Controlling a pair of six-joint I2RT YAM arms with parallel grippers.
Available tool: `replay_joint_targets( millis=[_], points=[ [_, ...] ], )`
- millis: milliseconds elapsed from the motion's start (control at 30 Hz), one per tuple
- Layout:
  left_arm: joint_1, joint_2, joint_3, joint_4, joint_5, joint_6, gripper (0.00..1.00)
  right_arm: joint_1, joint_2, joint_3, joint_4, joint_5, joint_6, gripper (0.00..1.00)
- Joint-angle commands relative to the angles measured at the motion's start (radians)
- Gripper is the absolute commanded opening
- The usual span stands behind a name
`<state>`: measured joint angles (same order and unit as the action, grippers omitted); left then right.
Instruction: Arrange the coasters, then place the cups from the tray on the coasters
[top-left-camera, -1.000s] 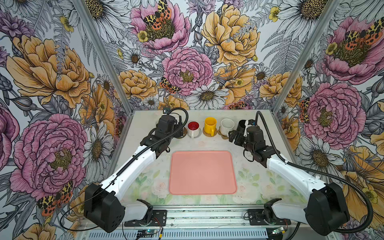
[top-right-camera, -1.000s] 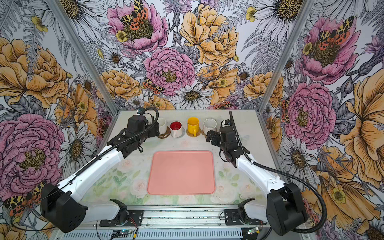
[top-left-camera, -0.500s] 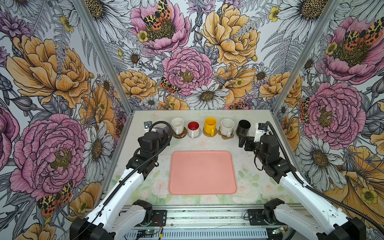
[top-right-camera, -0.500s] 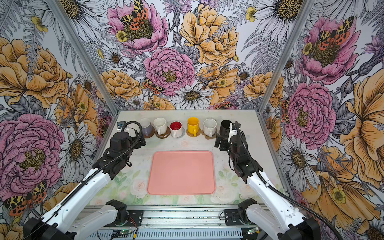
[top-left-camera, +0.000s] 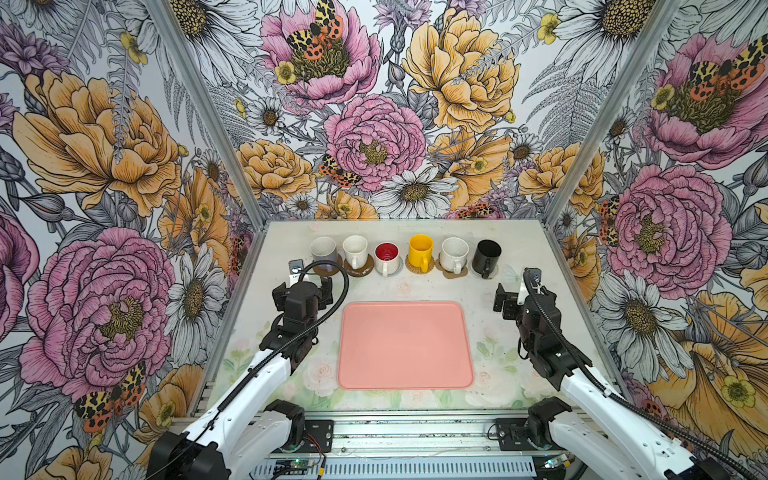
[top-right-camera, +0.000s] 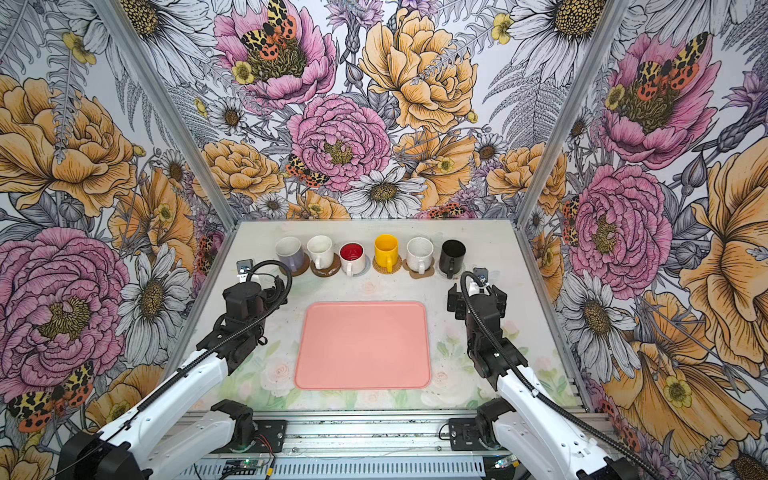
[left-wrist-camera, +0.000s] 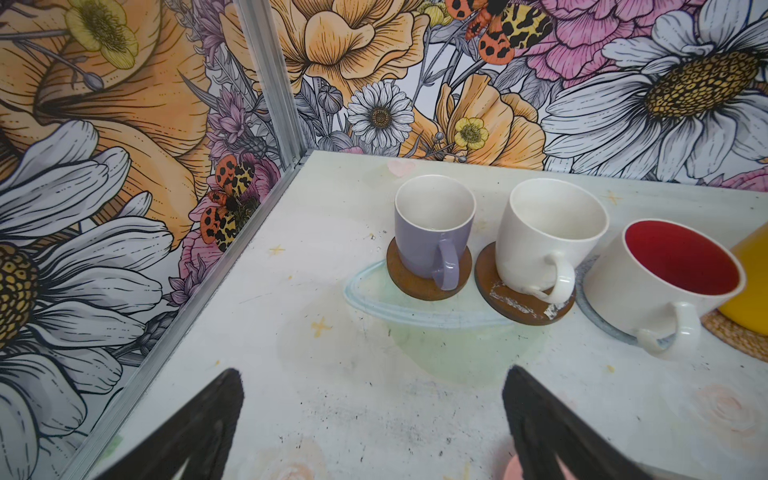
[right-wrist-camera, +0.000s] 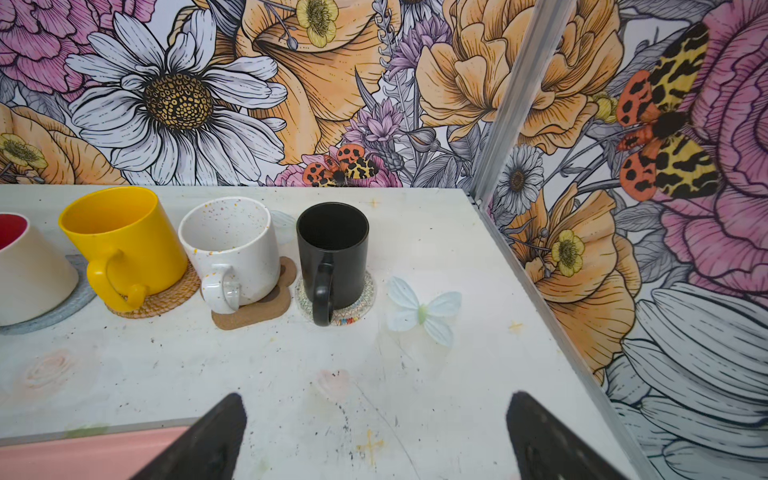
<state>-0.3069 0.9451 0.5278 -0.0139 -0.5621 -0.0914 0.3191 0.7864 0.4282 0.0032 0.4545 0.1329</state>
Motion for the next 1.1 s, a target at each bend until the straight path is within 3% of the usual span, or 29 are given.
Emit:
replay_joint_targets(
  millis=[0,233,600,800,1067],
  points=[
    [0.010,-0.014,-0.054,0.113,-0.029,0.045,0.99,-0.015,-0.006,-0.031,0.129,0.029,-0.023,1.00],
    [0.015,-0.075,-0.256,0.439,-0.023,0.118,0.99,-0.048,0.091,-0.031,0.158,0.014,-0.076,0.99],
    [0.049,0.016,-0.281,0.507,-0.016,0.176,0.99,-0.138,0.319,-0.042,0.377,-0.056,-0.086,1.00],
    [0.137,0.125,-0.293,0.610,0.049,0.165,0.99,-0.185,0.458,-0.051,0.526,-0.070,-0.089,1.00],
    [0.214,0.228,-0.302,0.796,0.237,0.144,0.99,-0.213,0.576,-0.003,0.599,-0.129,-0.091,1.00]
  ],
)
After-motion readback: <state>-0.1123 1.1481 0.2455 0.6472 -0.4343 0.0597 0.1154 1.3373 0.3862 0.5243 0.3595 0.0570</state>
